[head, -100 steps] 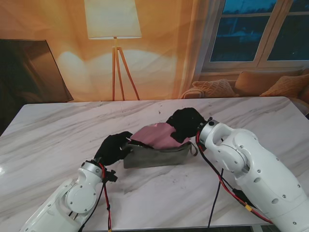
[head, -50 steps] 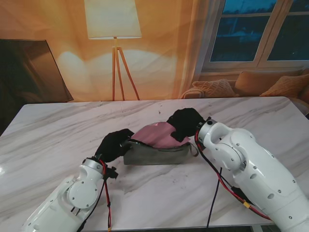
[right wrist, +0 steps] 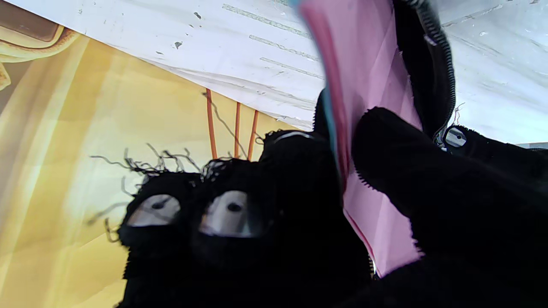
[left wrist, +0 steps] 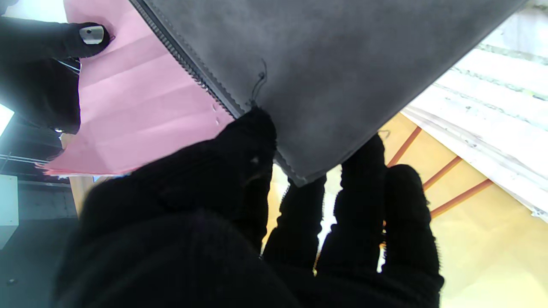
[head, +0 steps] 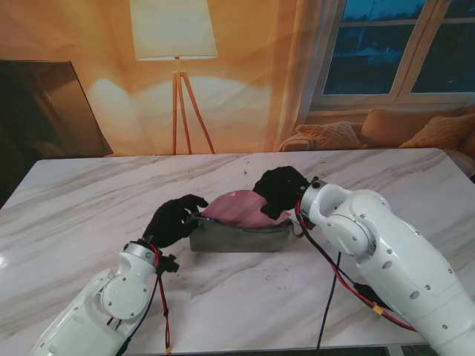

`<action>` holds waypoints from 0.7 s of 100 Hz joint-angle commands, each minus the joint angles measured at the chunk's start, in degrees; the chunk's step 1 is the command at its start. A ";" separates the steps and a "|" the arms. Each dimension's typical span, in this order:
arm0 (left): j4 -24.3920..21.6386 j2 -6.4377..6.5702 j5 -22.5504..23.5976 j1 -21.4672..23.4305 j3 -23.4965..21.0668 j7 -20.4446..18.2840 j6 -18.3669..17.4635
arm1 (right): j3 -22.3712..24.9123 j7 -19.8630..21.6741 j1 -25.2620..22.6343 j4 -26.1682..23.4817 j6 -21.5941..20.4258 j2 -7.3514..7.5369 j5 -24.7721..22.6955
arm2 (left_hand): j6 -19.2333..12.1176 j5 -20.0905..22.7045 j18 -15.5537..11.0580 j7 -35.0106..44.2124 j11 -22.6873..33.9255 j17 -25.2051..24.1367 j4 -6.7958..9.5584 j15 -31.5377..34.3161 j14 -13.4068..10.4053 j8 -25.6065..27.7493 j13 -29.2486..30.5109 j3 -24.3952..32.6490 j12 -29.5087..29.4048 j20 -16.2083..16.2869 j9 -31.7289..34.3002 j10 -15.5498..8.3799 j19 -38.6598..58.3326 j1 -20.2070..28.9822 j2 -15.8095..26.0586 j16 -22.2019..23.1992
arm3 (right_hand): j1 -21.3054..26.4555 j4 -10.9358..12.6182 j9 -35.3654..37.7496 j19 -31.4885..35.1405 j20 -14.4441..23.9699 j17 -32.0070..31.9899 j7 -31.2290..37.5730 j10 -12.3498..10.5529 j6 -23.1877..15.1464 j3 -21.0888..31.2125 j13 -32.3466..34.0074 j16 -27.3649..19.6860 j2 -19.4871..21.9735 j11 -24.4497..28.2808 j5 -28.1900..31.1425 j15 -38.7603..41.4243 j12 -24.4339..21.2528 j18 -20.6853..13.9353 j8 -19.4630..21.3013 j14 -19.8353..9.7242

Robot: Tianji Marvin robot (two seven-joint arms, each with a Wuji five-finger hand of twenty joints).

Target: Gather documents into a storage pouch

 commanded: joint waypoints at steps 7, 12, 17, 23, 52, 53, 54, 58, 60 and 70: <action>-0.71 0.00 0.24 0.65 -0.48 -0.83 0.48 | -0.68 1.58 0.78 0.49 0.05 0.22 0.20 | 0.30 -2.70 -2.56 -0.89 1.91 0.10 0.46 2.49 -0.13 0.67 -0.18 1.86 -0.99 1.76 -1.41 -0.78 1.78 1.10 0.13 1.43 | -1.24 0.89 3.81 6.10 -0.58 0.77 1.39 4.59 -0.51 4.26 2.89 -0.10 -1.39 3.37 1.96 2.44 0.99 -1.02 -0.25 -6.73; -0.77 0.04 0.33 0.72 -0.53 -0.90 0.49 | -1.00 2.11 1.06 0.55 0.01 0.26 0.64 | 0.24 -2.34 -2.46 -0.37 1.67 0.48 -0.03 3.16 -0.12 0.91 0.41 0.75 0.28 1.90 0.01 -0.89 2.06 2.72 -0.49 2.17 | -1.26 0.90 3.85 6.14 -0.59 0.77 1.40 4.65 -0.51 4.29 2.82 -0.08 -1.40 3.43 1.96 2.52 1.02 -1.06 -0.30 -6.71; -0.77 0.06 0.30 0.74 -0.54 -1.00 0.41 | -1.30 2.68 1.33 0.53 -0.11 0.32 0.91 | 0.23 -1.96 -2.41 -0.08 1.57 0.72 -0.13 3.42 -0.08 1.02 0.94 0.31 1.11 1.96 1.16 -0.91 2.21 3.27 -0.96 2.57 | -1.36 0.89 3.87 6.16 -0.59 0.73 1.40 4.52 -0.51 4.25 2.83 -0.05 -1.34 3.51 1.94 2.60 1.06 -1.10 -0.34 -6.77; -0.76 0.05 -0.04 0.73 -0.51 -1.20 0.27 | -1.74 3.16 1.68 0.58 -0.29 0.36 1.16 | 0.27 -1.80 -2.38 0.02 1.32 0.65 -0.21 3.49 -0.02 1.05 0.96 0.06 1.48 1.95 1.53 -0.93 2.22 3.23 -1.00 2.72 | -1.41 0.92 3.91 6.22 -0.59 0.80 1.38 4.43 -0.60 4.26 2.95 -0.04 -1.39 3.61 1.91 2.68 1.11 -1.17 -0.41 -6.86; -0.21 -0.16 -0.18 0.30 -0.12 -0.47 -0.39 | -4.35 4.84 2.89 0.62 1.16 0.36 2.59 | 0.10 -0.34 -2.39 1.51 -2.47 1.98 -0.01 3.29 0.59 1.44 3.40 -1.95 4.83 2.20 4.78 -0.97 3.45 7.70 -1.19 5.55 | -2.80 1.24 4.51 7.32 -0.59 2.06 1.16 4.02 0.81 4.52 4.03 -0.11 -1.51 4.40 1.60 3.33 1.40 -1.36 -1.01 -7.43; -0.18 -0.17 -0.18 0.28 -0.10 -0.43 -0.41 | -4.45 4.71 2.88 0.69 1.25 0.33 2.63 | 0.15 -0.30 -2.45 1.64 -2.73 2.08 -0.05 3.34 0.65 1.47 3.53 -2.23 4.95 2.24 4.95 -0.95 3.58 7.95 -1.17 5.66 | -2.88 1.23 4.50 7.33 -0.61 2.08 1.14 4.01 0.83 4.48 4.03 -0.12 -1.51 4.40 1.57 3.34 1.40 -1.36 -1.04 -7.43; -0.16 -0.18 -0.18 0.26 -0.09 -0.39 -0.44 | -4.54 4.59 2.87 0.75 1.35 0.31 2.68 | 0.20 -0.21 -2.48 1.73 -2.82 2.15 -0.06 3.38 0.70 1.50 3.62 -2.36 5.04 2.26 5.11 -0.95 3.66 8.08 -1.14 5.72 | -2.97 1.23 4.50 7.34 -0.62 2.11 1.10 4.00 0.84 4.43 4.03 -0.13 -1.50 4.40 1.53 3.34 1.40 -1.36 -1.08 -7.44; -0.07 -0.23 -0.24 0.18 -0.03 -0.26 -0.49 | -4.87 4.08 2.80 1.03 1.73 0.22 2.80 | 0.19 0.16 -2.43 1.99 -2.89 2.48 0.02 3.56 0.82 1.57 4.12 -2.46 5.28 2.30 5.56 -0.88 3.87 8.56 -0.95 5.87 | -3.45 1.22 4.31 7.37 -0.69 2.16 0.91 3.92 0.91 4.16 4.02 -0.17 -1.32 4.32 1.35 3.35 1.36 -1.36 -1.31 -7.44; -0.03 -0.25 -0.29 0.15 0.00 -0.22 -0.48 | -5.03 3.78 2.76 1.20 1.91 0.17 2.86 | 0.22 0.33 -2.39 2.11 -2.86 2.58 0.03 3.61 0.85 1.60 4.30 -2.51 5.35 2.31 5.75 -0.87 3.92 8.73 -0.90 5.92 | -3.70 1.25 4.14 7.38 -0.74 2.17 0.82 3.89 0.95 3.98 3.88 -0.25 -1.17 4.21 1.28 3.22 1.32 -1.36 -1.45 -7.42; 0.16 -0.33 -0.53 0.04 0.14 -0.10 -0.33 | -5.52 2.35 2.45 2.00 2.76 -0.02 2.84 | 0.15 1.26 -2.12 2.83 -2.58 2.92 0.03 3.91 1.05 1.72 4.94 -2.92 5.62 2.38 6.71 -0.94 4.24 9.08 -0.71 6.15 | -5.93 1.60 3.07 6.38 -1.46 1.31 0.45 3.71 0.73 2.06 2.91 -0.91 -0.21 3.21 0.58 1.94 0.83 -1.44 -2.22 -7.09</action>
